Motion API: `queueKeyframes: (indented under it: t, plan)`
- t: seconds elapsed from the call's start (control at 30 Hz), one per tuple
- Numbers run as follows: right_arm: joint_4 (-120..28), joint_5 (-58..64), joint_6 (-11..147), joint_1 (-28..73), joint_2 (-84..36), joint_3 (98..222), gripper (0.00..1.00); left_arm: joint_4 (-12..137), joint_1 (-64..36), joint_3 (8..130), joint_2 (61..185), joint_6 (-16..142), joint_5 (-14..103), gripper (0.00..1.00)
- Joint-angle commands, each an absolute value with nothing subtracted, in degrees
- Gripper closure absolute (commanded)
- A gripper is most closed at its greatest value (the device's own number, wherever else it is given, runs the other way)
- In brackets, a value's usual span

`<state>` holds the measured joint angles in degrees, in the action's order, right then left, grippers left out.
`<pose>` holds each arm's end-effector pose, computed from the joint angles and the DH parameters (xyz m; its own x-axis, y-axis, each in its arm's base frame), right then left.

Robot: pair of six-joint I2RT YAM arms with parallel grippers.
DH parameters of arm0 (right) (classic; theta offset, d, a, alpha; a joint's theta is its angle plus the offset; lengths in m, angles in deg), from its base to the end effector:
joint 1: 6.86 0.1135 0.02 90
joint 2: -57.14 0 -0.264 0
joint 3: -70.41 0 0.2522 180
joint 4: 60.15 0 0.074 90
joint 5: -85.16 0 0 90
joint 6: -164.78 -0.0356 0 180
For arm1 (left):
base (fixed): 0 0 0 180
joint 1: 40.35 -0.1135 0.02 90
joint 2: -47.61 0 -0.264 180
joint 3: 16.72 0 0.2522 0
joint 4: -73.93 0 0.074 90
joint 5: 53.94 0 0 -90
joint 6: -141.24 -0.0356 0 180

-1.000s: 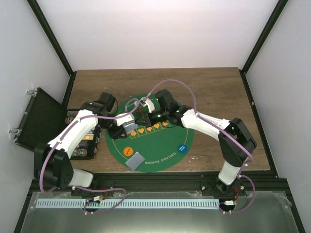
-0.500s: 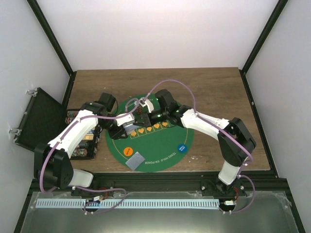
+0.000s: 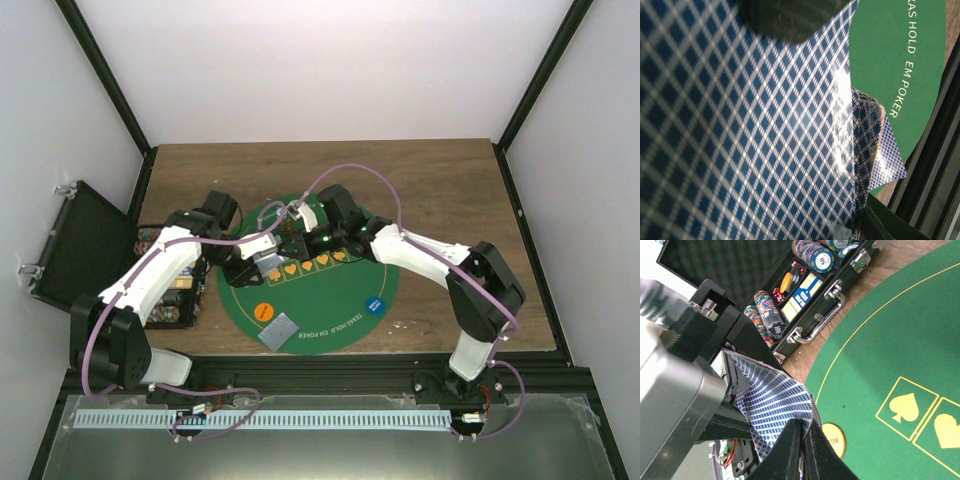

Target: Distribute texas hold em gaming equipment

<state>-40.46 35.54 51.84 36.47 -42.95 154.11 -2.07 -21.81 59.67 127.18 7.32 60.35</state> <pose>0.2678 0.2843 0.2427 -0.7467 -0.2962 -0.5956 -0.6652 0.3369 0.6664 0.2267 -0.0915 0.2546 -0.4190 0.8074 -0.4155 0.9075 0.3881 -0.1608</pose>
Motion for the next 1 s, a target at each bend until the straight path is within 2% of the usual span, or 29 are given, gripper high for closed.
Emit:
queueKeyframes:
  t: [0.0, 0.3, 0.47, 0.57, 0.77, 0.83, 0.97]
  plan:
    - [-37.2, 30.6, 53.3, 36.6, -39.6, 153.8, 0.95, -1.6, -22.5, 59.8, 126.4, 6.2, 61.7, 0.55]
    - [-36.9, 33.0, 53.7, 36.6, -39.5, 154.4, 0.87, -1.3, -22.9, 59.8, 126.4, 6.5, 62.0, 0.55]
    - [-38.4, 35.6, 53.2, 36.6, -40.7, 154.5, 0.90, -0.7, -22.9, 59.7, 126.3, 6.6, 62.8, 0.55]
    - [-38.6, 36.0, 53.2, 36.6, -40.7, 154.6, 0.99, -0.6, -22.9, 59.5, 126.4, 6.5, 62.6, 0.54]
    - [-36.5, 33.4, 54.4, 36.6, -39.6, 154.7, 0.99, -0.7, -22.9, 59.3, 126.1, 6.4, 62.6, 0.54]
    - [-35.5, 32.1, 55.0, 36.6, -39.2, 154.7, 0.98, -0.7, -23.1, 59.2, 126.0, 6.2, 62.5, 0.54]
    - [-35.3, 32.0, 55.0, 36.6, -38.8, 154.6, 0.88, -0.7, -23.3, 59.1, 126.0, 6.2, 62.7, 0.54]
